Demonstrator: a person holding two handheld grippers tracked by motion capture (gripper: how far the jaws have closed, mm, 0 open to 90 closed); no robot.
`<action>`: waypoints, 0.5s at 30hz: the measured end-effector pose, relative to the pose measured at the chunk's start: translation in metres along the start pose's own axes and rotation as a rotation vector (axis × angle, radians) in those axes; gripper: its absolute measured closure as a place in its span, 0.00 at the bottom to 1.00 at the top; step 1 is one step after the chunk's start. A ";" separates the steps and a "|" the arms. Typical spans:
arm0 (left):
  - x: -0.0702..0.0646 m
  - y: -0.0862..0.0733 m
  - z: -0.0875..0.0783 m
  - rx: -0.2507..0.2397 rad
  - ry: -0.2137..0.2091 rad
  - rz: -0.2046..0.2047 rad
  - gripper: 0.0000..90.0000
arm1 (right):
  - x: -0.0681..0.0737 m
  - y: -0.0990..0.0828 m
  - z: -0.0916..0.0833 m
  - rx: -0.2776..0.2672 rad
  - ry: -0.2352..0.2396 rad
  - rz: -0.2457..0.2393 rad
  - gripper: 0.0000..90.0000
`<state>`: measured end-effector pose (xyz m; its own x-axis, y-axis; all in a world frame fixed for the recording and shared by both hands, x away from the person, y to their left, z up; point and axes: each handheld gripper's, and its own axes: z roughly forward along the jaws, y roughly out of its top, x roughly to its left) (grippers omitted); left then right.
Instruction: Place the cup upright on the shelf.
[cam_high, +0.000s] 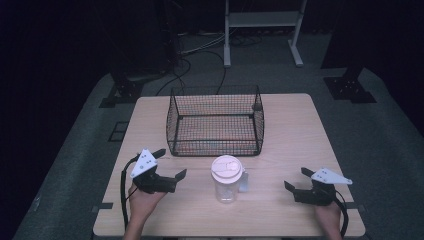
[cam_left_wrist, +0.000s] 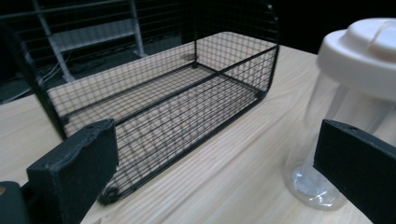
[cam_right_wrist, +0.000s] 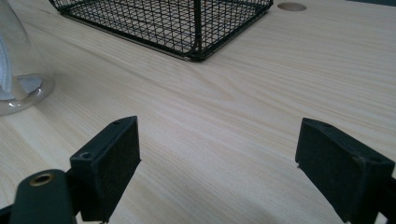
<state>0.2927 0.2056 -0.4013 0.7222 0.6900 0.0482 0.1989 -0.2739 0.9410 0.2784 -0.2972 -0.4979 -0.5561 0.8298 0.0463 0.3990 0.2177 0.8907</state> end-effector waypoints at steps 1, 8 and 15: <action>0.000 0.000 0.000 0.000 0.000 0.000 0.00 | 0.000 0.000 0.000 0.000 0.000 0.000 0.14; -0.007 0.015 0.001 -0.002 -0.093 0.023 0.00 | 0.000 0.000 0.000 -0.001 0.002 -0.001 0.14; -0.017 0.030 0.000 -0.011 -0.148 0.054 0.00 | 0.000 0.000 0.000 0.000 0.002 0.002 0.14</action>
<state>0.2867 0.1859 -0.3740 0.8215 0.5680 0.0502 0.1501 -0.3003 0.9420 0.2788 -0.2973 -0.4980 -0.5572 0.8289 0.0489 0.3996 0.2161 0.8909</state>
